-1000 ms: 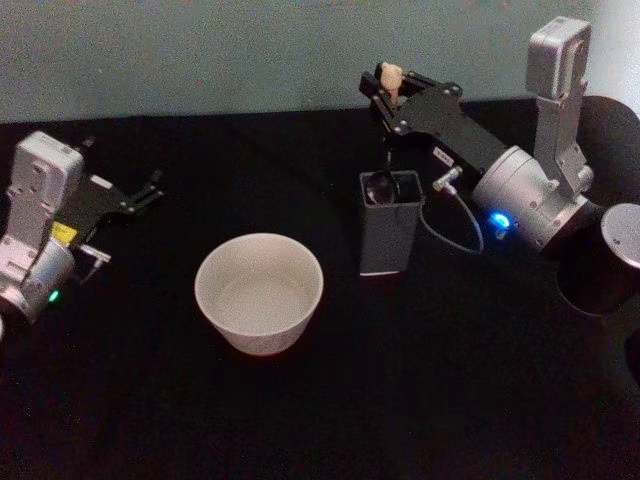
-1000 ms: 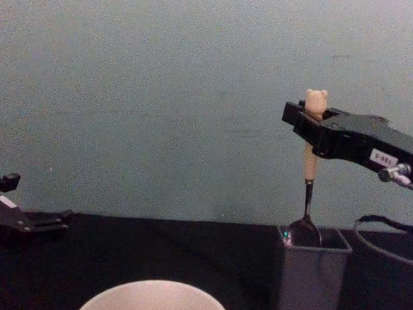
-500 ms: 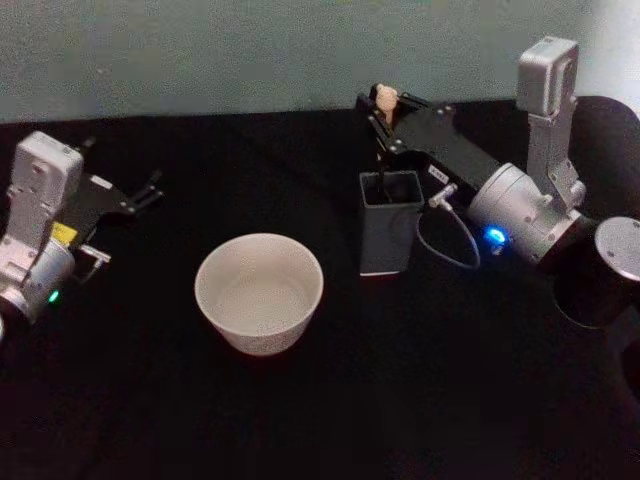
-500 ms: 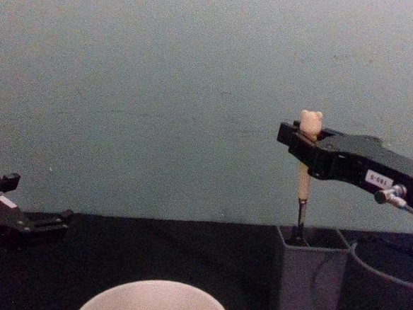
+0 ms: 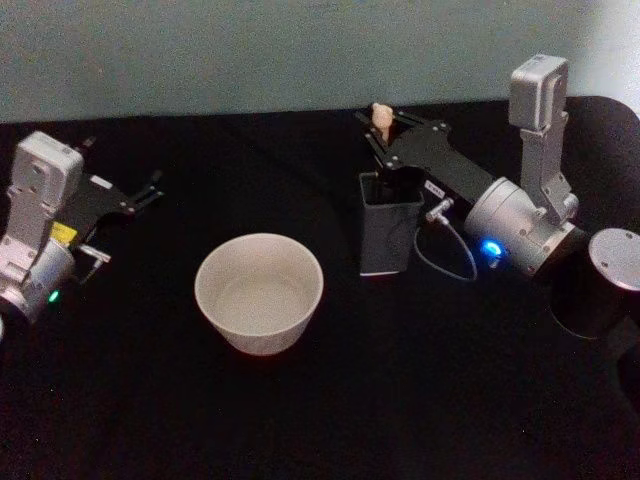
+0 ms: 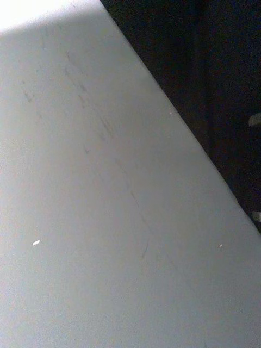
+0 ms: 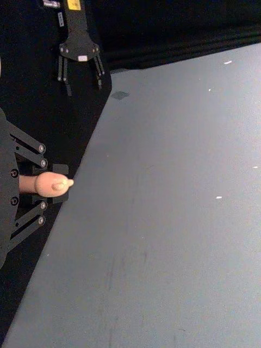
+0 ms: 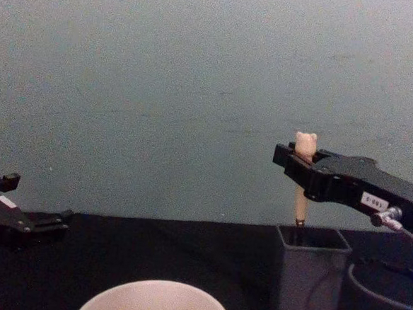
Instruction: Pick up the stirring spoon with one hand, stir inside the cup, then place it back in its original position.
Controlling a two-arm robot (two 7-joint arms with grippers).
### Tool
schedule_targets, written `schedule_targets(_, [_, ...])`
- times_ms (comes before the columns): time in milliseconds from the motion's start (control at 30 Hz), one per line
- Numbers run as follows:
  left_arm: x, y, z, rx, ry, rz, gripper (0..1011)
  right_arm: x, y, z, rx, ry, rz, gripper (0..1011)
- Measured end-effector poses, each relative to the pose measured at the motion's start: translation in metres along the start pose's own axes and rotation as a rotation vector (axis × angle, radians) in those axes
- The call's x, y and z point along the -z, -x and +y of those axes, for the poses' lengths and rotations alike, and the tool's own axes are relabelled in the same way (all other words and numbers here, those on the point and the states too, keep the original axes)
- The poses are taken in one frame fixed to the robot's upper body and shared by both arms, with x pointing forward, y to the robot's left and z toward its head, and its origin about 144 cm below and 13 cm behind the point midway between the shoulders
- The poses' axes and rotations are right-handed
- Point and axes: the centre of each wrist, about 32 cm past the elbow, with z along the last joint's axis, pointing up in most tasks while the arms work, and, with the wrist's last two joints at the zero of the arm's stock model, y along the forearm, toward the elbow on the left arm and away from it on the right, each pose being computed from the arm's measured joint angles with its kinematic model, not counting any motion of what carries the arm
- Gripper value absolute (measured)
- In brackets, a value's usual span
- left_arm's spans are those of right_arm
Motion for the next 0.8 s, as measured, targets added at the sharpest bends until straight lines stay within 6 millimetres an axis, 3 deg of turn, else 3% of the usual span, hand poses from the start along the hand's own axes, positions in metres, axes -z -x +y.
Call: schedule_targets(800, [0.0, 0.0, 0.0, 0.0, 0.0, 0.0, 1001, 0.014, -0.001, -0.006, 0.019, 0.043, 0.025, 187])
